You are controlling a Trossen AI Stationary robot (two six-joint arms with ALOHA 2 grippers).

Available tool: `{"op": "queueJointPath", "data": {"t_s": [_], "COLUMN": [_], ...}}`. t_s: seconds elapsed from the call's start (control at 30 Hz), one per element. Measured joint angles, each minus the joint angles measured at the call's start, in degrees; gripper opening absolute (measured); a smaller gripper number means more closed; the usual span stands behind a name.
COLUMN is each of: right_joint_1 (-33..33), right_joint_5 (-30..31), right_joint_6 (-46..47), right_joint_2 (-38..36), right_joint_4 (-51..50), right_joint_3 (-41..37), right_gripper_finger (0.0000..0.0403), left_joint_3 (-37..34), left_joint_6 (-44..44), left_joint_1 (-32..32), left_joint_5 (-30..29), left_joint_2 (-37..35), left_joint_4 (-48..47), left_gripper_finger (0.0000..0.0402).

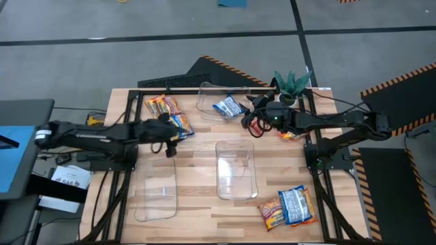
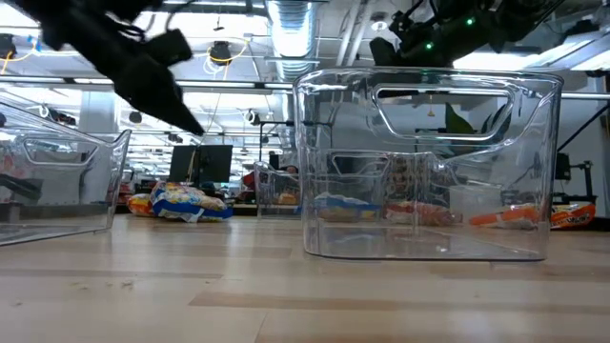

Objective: Sort Maruchan noodles
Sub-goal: Put the top blue noodle pack into the top transparent bin

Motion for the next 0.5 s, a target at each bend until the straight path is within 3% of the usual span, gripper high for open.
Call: {"op": "queueJointPath", "data": {"t_s": [0.23, 0.5], "right_joint_1": [-0.07, -0.07], "right_joint_5": [-0.01, -0.02], "right_joint_6": [0.08, 0.62], "right_joint_2": [-0.02, -0.02], "right_joint_4": [-0.49, -3.09], "right_joint_3": [0.0, 0.0], "right_gripper_finger": [0.0239, 0.024], "left_joint_3": [5.52, 7.54], "left_joint_6": [-0.01, -3.41], "left_joint_1": [4.71, 7.95], "left_joint_5": [1.97, 2.65], "left_joint_2": [13.67, 23.89], "left_joint_4": [-1.13, -3.6], "left_gripper_finger": [0.0192, 0.0192]}}
